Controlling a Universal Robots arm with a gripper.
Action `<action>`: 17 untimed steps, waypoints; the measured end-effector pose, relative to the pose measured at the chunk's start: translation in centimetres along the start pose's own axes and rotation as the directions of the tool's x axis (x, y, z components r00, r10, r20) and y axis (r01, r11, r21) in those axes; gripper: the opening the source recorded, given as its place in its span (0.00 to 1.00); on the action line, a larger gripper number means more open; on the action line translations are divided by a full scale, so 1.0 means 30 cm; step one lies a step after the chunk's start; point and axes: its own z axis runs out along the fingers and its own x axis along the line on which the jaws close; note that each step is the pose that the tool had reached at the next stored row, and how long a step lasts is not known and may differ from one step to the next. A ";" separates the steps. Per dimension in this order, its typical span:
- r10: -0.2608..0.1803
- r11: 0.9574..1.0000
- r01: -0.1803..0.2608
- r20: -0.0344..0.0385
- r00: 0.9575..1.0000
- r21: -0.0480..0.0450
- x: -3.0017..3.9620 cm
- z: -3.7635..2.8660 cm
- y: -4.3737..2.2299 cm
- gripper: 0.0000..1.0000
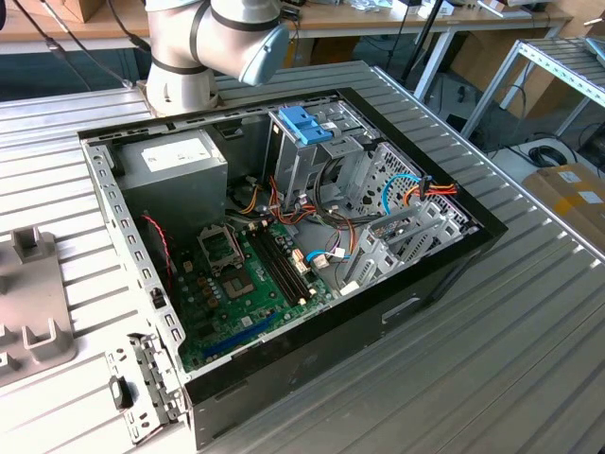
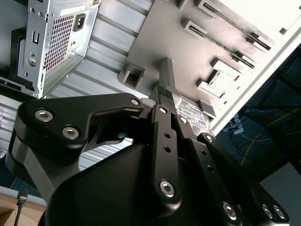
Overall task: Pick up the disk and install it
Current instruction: 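Reach for the disk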
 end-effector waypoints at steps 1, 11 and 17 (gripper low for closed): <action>0.000 1.000 0.000 0.000 1.000 0.000 0.002 0.000 0.000 0.10; 0.000 1.000 0.000 0.000 1.000 0.000 0.026 -0.001 -0.002 0.10; 0.000 1.000 0.000 0.000 1.000 0.000 0.038 -0.001 -0.003 0.10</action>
